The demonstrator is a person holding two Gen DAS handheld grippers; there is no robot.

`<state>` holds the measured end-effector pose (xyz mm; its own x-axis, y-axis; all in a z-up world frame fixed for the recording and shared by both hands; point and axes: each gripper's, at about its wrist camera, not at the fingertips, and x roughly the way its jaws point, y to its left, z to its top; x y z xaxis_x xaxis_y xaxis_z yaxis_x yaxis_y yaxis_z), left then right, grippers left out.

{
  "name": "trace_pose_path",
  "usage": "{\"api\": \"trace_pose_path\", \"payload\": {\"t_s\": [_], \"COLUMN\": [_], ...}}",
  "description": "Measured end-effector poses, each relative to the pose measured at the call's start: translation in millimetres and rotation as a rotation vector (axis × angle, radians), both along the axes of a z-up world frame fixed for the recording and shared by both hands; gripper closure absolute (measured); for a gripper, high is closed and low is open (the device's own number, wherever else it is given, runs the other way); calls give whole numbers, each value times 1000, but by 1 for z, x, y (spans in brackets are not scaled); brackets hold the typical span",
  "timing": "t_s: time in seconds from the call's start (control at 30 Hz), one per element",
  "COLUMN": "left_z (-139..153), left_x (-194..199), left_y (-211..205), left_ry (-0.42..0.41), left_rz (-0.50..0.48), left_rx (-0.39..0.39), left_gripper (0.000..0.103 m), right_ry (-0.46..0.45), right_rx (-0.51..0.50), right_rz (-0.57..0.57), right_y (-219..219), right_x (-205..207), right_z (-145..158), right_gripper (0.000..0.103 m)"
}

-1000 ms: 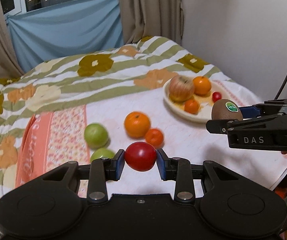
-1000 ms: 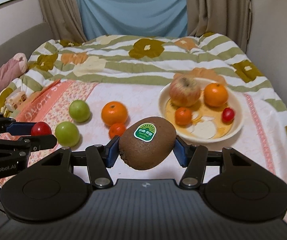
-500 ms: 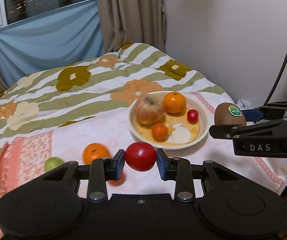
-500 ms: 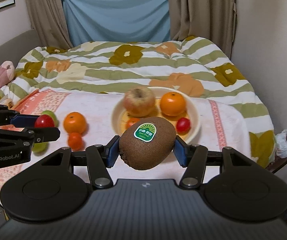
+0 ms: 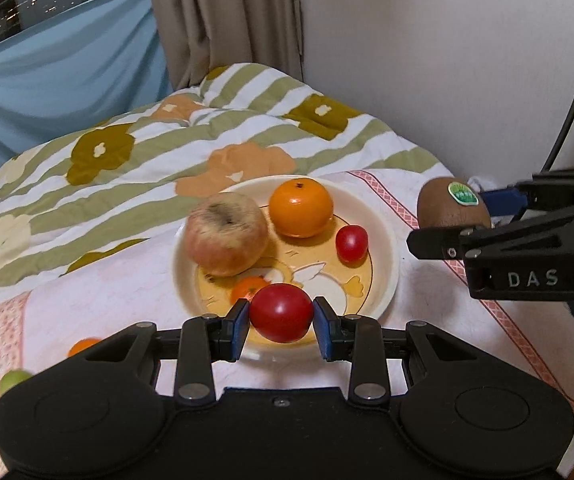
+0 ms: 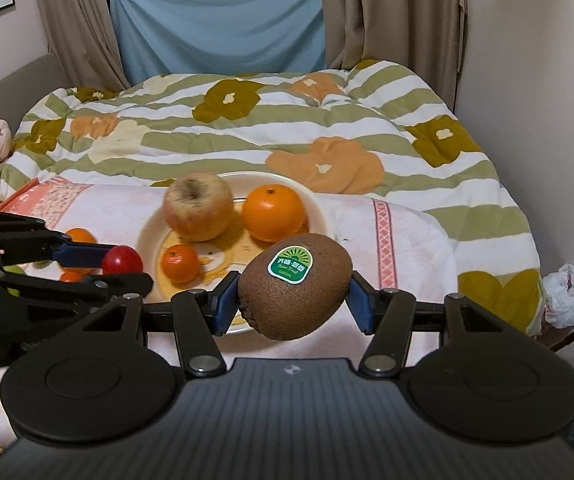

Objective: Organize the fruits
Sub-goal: 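Carry the tomato in the left tool and kiwi in the right tool to the bowl, then open the left tool to drop the tomato into the bowl, then lower the kiwi into the bowl and open the right tool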

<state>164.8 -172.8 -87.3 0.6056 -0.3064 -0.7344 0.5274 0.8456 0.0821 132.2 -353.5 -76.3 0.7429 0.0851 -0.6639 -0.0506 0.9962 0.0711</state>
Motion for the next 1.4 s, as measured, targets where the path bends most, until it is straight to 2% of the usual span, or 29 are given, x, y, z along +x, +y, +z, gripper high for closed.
{"api": "trace_pose_path", "payload": {"t_s": [0.23,0.43,0.6,0.67,1.03,1.4], "left_z": [-25,-36,-32,-28,-11,-9], "left_x": [17,20,16,14,7,3], "left_y": [-36,-47,-44,-39,9,48], "left_ry": [20,33,-5,-12,14,14], "left_rz": [-33,-44,-32,-15,123,231], "left_rx": [42,67,92,82,33,33], "left_gripper": [65,64,20,14,12,12], "right_ry": [11,25,27,23,4,43], "right_rx": [11,26,32,30,24,70], "right_rz": [6,18,29,39,141,231], "right_y": [-22,-29,-27,-24,13,49], "right_x": [20,30,33,34,53,82], "right_z": [-13,-22,-23,-21,-15,-38], "right_gripper": [32,32,32,32,32,32]}}
